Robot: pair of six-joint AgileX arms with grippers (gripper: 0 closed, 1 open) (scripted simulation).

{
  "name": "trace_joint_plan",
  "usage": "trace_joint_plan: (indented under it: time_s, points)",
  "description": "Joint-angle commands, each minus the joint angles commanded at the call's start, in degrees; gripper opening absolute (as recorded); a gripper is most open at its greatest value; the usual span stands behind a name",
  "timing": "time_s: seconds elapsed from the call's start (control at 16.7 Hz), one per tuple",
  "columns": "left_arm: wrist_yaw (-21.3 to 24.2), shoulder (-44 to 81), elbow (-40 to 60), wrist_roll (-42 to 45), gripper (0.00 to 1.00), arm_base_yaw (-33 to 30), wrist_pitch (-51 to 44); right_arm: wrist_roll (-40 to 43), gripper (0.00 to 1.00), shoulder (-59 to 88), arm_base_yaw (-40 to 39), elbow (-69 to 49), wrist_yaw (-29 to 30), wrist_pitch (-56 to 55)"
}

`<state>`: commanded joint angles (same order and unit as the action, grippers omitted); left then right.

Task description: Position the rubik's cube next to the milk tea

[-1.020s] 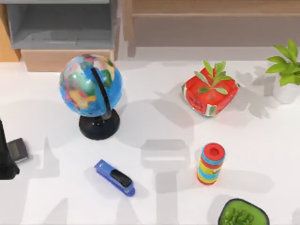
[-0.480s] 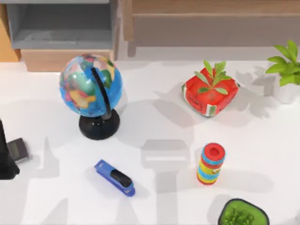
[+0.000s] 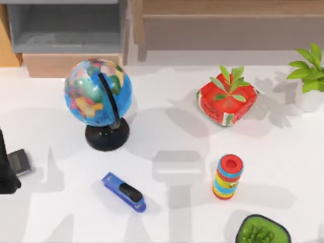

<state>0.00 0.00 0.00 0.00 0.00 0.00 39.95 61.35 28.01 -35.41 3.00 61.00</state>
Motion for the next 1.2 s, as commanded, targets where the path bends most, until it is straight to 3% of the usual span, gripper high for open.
trace_joint_plan:
  time_s: [0.42,0.84,1.2]
  points:
    - [0.0,0.0,0.0,0.0,1.00,0.0,0.0,-6.4,0.00,-1.3,3.9,2.5,-2.0,-0.3]
    - [0.0,0.0,0.0,0.0,1.00,0.0,0.0,-7.2,0.00,-1.0,4.7,4.1,-2.3,-0.5]
    - [0.0,0.0,0.0,0.0,1.00,0.0,0.0,-7.2,0.45,-1.0,4.7,4.1,-2.3,-0.5]
